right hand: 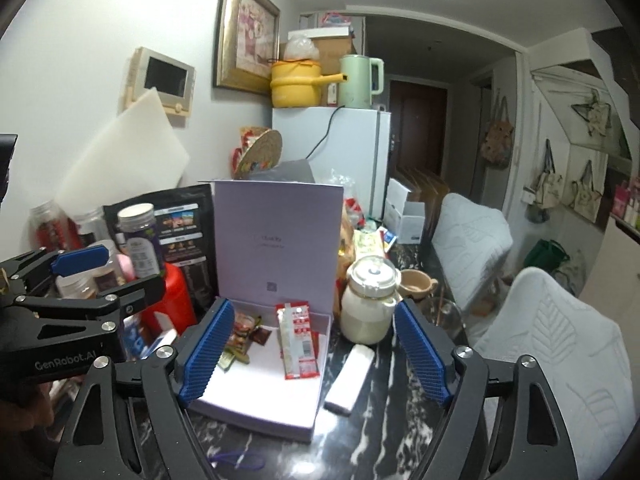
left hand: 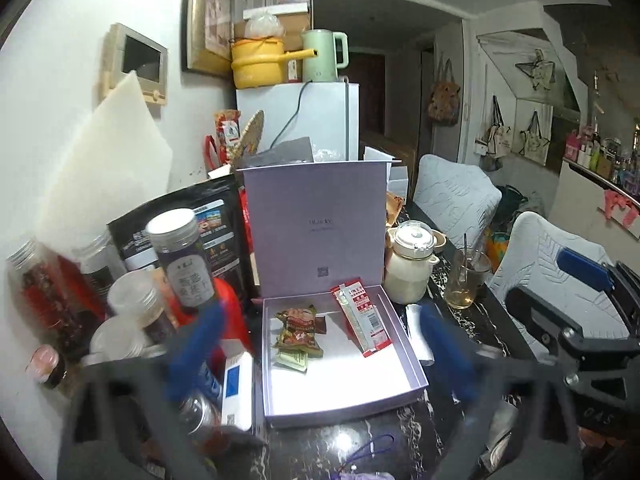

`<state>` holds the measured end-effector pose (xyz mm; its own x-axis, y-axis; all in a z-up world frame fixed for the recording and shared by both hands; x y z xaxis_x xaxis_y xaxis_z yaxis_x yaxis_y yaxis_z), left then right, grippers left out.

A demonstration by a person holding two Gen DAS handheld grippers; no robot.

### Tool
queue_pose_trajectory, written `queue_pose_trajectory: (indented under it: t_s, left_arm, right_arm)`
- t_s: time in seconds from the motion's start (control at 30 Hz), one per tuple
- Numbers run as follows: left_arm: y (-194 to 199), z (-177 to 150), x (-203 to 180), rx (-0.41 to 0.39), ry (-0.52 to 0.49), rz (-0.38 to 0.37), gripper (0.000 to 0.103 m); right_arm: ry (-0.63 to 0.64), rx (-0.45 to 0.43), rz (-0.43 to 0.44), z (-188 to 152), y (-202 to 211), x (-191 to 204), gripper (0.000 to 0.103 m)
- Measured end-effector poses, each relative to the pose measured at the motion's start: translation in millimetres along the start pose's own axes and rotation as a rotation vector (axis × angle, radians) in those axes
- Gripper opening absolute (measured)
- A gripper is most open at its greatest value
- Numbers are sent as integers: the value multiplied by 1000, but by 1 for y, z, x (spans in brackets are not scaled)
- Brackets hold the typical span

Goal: Organize soft objects
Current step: 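Withdraw both tools from the box toward the lilac pouch and clear bags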

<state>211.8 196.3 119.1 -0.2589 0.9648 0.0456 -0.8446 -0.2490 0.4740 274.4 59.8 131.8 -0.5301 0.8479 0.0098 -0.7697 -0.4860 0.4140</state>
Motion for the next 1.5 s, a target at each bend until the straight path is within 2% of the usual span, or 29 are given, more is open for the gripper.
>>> queue_pose_trajectory:
  t_s: [0.1, 0.27, 0.5, 0.7, 1.13, 1.5]
  left_arm:
    - [18, -8, 0, -29, 0, 14, 103]
    - [42, -22, -2, -21, -10, -11, 103]
    - [61, -51, -13, 13, -24, -110, 103]
    - [79, -71, -24, 1, -37, -135, 103]
    - [74, -123, -41, 81, -49, -178, 103]
    - [55, -163, -63, 158, -81, -205, 103]
  right_arm:
    - [-11, -8, -9, -10, 21, 1, 86]
    - [-32, -25, -32, -28, 53, 2, 90]
    - [-49, -32, -44, -53, 89, 3, 92]
    - [-73, -26, -68, -78, 115, 0, 93]
    - [-144, 57, -94, -143, 131, -13, 94]
    - [-94, 119, -85, -188, 125, -16, 94]
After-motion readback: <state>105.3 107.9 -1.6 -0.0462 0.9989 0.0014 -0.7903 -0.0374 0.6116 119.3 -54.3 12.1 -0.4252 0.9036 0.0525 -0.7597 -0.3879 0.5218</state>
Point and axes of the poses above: each gripper's, at about its wrist camera, not at the fingertips, and y roughly against the way its jaws point, x to its left, z to its top, the point moved 2 cm from there along -y, roughly the way its jaws point, and after that the axes turned 2 degrees about -y, right-handed, at the moved point
